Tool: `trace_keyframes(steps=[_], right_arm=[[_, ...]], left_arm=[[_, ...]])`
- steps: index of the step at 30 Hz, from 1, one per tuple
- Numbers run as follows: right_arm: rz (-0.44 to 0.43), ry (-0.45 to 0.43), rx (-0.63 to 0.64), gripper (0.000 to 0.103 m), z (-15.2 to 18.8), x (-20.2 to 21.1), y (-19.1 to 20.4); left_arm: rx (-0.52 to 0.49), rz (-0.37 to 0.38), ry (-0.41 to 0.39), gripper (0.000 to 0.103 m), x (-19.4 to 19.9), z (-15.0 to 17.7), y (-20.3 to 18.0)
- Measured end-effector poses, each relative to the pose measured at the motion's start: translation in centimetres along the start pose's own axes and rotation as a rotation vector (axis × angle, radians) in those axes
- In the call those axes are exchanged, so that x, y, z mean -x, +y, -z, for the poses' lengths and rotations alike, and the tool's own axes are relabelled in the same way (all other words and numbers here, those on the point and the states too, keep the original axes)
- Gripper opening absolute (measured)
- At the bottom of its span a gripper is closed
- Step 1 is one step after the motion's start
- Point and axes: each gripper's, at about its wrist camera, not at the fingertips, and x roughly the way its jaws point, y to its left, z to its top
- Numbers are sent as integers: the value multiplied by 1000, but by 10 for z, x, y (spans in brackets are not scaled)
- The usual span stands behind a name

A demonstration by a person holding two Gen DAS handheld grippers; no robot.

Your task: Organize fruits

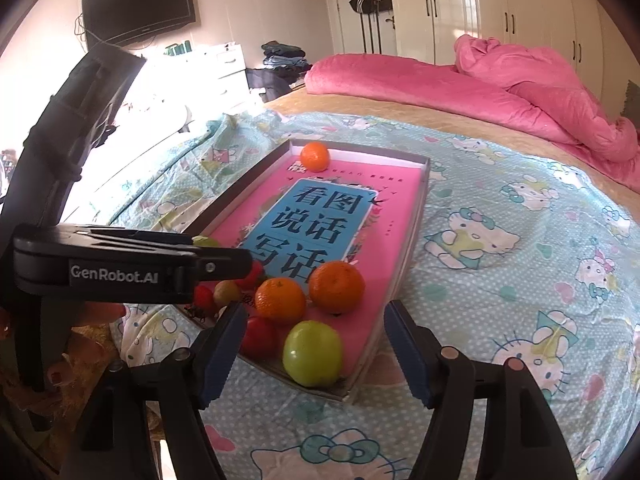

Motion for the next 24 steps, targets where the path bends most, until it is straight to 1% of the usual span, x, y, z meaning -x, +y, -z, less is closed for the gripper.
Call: trace_keyframes(steps=[4,9,14,17,24], right_arm=[[17,-30,-1,80,-2,11,-4],[33,-78,-20,93,-7,30,-10],[54,-127,-43,94,-10,53,-19],[65,-153,-56,102,-10,69,-23],[78,-175,-39,102,-2,96,-18]], left_arm=[[10,-3,-14,77,8,4,-1],[10,-9,-35,77,23,14,-8],[-7,-10,-60,77,39,27,-19],[-4,-14,-77,77,49,37,-26],[2,-27,-86,77,64,57,-35]])
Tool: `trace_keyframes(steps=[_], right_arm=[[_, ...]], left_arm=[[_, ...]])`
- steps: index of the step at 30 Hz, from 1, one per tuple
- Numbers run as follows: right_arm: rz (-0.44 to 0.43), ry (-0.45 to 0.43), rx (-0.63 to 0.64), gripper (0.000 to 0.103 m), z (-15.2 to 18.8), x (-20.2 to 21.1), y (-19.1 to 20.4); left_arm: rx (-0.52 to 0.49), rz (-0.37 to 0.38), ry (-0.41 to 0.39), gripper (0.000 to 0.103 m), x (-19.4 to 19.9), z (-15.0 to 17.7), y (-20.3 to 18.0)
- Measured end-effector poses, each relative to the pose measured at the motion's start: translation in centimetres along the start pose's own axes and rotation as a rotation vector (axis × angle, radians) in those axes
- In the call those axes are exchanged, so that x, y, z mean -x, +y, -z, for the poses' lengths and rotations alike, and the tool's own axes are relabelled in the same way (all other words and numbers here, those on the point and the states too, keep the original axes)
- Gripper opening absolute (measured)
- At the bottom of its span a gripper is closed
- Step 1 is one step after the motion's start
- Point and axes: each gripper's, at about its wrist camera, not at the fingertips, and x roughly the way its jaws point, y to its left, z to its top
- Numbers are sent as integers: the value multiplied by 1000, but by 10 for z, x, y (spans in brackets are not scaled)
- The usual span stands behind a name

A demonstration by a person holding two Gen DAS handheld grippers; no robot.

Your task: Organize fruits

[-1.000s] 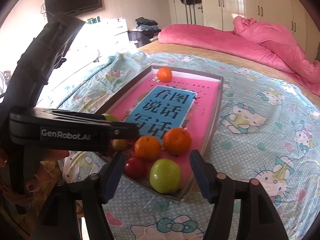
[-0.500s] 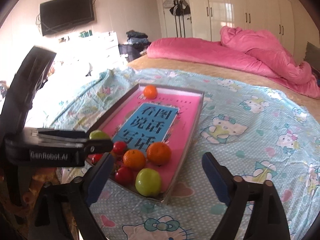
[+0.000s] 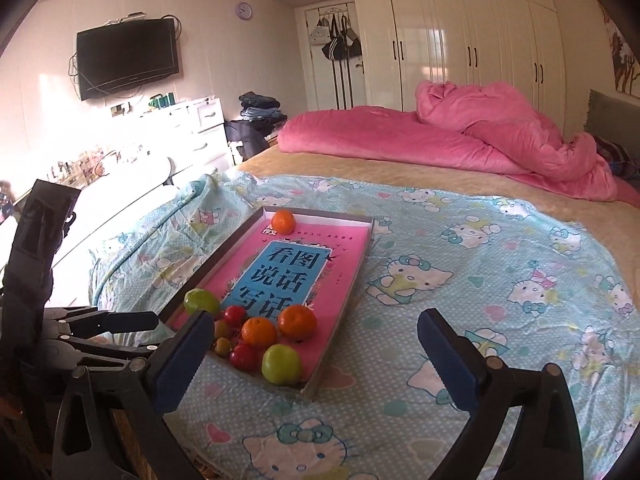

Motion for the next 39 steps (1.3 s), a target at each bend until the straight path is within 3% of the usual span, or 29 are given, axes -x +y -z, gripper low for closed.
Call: trace_keyframes(steps=[14,39], right_arm=[[34,93,-29,102,33,17,-2],[49,89,-11,102,43,21,5]], left_arm=[[-22,-39,25,77,13,34,-6],[-26,-43,28,77,12,40,-8]])
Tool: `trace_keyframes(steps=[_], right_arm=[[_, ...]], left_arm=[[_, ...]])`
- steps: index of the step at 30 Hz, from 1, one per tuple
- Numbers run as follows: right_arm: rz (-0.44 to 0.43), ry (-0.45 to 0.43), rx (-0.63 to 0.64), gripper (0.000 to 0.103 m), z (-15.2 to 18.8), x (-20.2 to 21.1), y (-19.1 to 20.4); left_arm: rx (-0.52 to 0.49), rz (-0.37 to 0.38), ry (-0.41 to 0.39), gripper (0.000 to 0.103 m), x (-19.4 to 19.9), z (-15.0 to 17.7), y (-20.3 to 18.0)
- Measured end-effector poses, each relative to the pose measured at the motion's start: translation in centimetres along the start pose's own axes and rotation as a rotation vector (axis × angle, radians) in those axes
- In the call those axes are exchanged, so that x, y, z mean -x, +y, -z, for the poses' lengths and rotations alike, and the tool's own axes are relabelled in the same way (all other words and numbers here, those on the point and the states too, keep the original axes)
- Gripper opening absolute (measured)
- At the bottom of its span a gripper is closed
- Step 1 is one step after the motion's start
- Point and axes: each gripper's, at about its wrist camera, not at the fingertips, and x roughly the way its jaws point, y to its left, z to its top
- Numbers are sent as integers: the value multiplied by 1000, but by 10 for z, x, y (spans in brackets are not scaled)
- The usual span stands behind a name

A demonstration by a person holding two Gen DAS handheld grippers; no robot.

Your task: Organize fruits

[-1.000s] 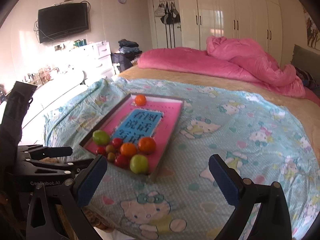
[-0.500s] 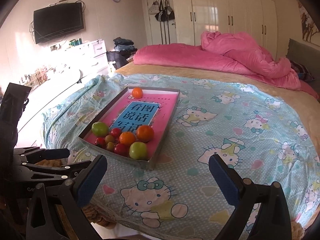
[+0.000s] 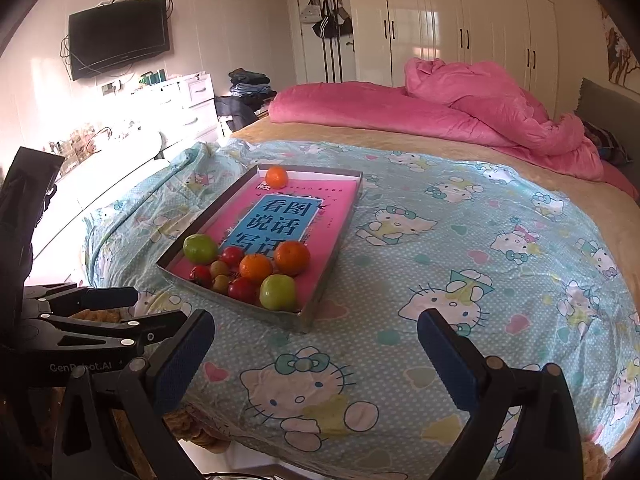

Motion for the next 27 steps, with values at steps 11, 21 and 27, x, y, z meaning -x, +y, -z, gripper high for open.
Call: trace_keyframes(steps=[11,21,27], right_arm=[[8,1,-2,102,0,-1,1],[11,3,2,102,0,0,1],[13,1,2,102,0,0,1]], left_arm=[[1,-5,-1,77,1,-2,2],[2,-16,1,77,0,-2,3],[4,-17,2,77,1,-2,3]])
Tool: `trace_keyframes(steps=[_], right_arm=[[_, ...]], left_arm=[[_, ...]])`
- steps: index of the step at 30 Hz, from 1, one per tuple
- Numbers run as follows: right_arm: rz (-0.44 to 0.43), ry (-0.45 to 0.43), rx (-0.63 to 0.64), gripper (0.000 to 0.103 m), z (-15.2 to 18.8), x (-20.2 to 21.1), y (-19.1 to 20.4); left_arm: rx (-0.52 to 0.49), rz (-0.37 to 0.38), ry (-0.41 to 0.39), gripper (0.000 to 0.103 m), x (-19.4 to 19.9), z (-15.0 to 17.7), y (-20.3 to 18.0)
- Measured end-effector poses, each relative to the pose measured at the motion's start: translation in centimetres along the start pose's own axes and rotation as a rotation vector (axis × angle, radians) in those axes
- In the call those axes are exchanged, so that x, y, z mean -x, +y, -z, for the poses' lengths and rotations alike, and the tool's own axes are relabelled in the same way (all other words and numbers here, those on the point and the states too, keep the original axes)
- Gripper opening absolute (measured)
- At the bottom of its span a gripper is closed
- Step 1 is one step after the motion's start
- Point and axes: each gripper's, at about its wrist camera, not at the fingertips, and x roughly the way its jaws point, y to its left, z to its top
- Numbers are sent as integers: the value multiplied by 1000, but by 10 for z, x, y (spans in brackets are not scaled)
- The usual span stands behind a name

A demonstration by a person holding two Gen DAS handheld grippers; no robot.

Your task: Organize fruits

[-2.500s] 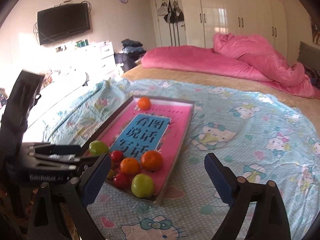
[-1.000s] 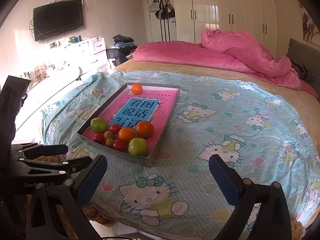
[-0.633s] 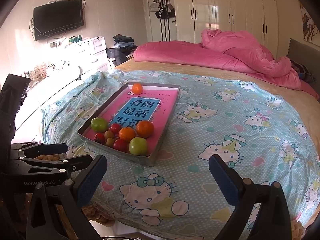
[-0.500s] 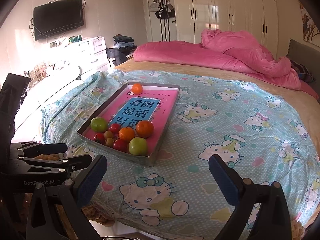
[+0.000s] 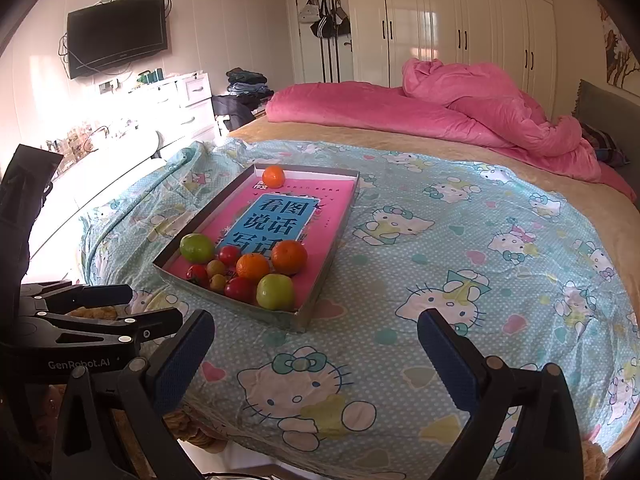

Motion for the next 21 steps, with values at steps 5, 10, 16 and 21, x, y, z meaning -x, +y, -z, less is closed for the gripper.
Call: trace_keyframes(steps=[5,10,16,21], right_arm=[[1,0,0,102,0,0,0],[1,0,0,102,0,0,0],[4,-3,0,102,0,0,-1],[4,-2,1,102,1,0,-1]], left_arm=[[-2,0,1,77,0,0,0],[0,-1,-1,77,0,0,-1],[0,-2,-3,77,0,0,0],[1,-4,-5,77,0,-1,2]])
